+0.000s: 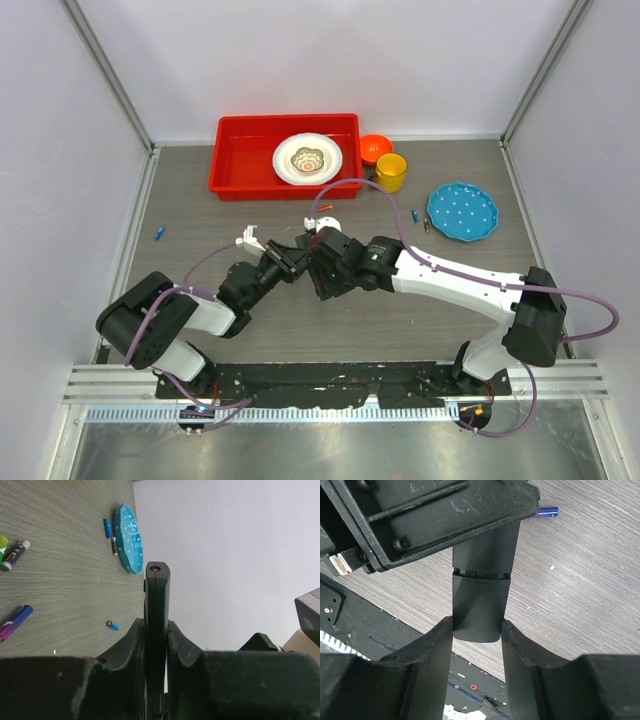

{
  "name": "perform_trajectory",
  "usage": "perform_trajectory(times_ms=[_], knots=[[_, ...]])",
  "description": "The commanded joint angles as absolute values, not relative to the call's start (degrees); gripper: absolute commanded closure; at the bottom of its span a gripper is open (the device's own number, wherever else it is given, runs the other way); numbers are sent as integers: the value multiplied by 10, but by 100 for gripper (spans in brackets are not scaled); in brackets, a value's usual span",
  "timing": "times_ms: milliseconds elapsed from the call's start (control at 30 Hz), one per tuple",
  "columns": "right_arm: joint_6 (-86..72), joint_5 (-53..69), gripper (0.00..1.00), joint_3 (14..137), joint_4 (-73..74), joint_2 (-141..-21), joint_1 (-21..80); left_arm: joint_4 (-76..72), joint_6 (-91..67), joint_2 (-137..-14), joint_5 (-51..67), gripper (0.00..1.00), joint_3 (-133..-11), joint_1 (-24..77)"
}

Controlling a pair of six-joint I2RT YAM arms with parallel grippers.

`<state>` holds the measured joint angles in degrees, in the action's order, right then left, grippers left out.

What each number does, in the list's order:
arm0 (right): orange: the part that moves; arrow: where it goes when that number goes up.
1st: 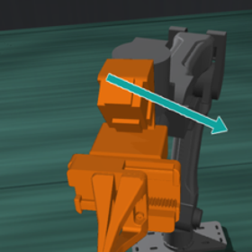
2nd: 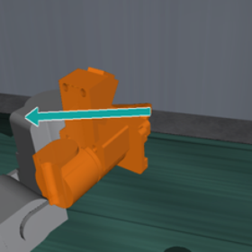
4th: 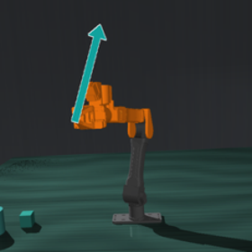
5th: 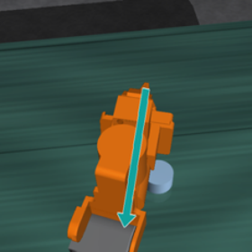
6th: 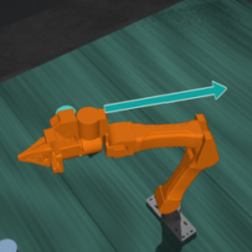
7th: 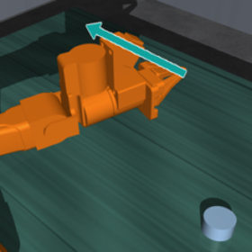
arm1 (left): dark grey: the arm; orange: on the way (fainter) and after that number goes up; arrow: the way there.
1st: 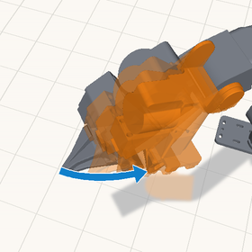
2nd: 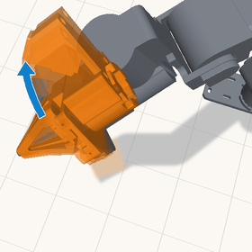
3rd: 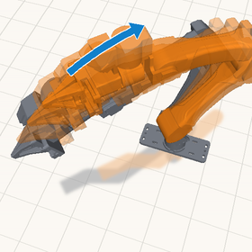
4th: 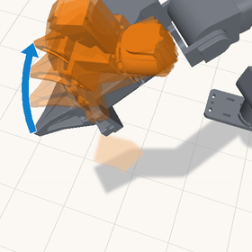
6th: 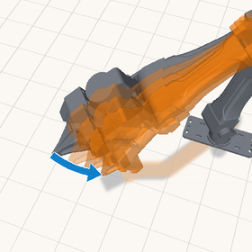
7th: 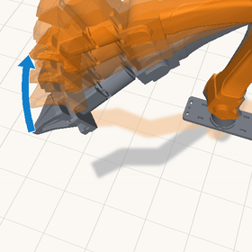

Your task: Load the batteries into the remote control

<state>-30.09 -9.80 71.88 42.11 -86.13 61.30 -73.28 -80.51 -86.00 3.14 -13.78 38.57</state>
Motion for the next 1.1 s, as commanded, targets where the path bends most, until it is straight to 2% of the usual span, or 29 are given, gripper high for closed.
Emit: perform_trajectory(times_ms=[0, 1067], knots=[[-297, -117, 67, 739, 419, -870, 615, -886, -806, -838, 41, 100, -142, 388], [-285, -120, 67, 750, 424, -887, 593, -885, -811, -814, 53, 100, -140, 406]])
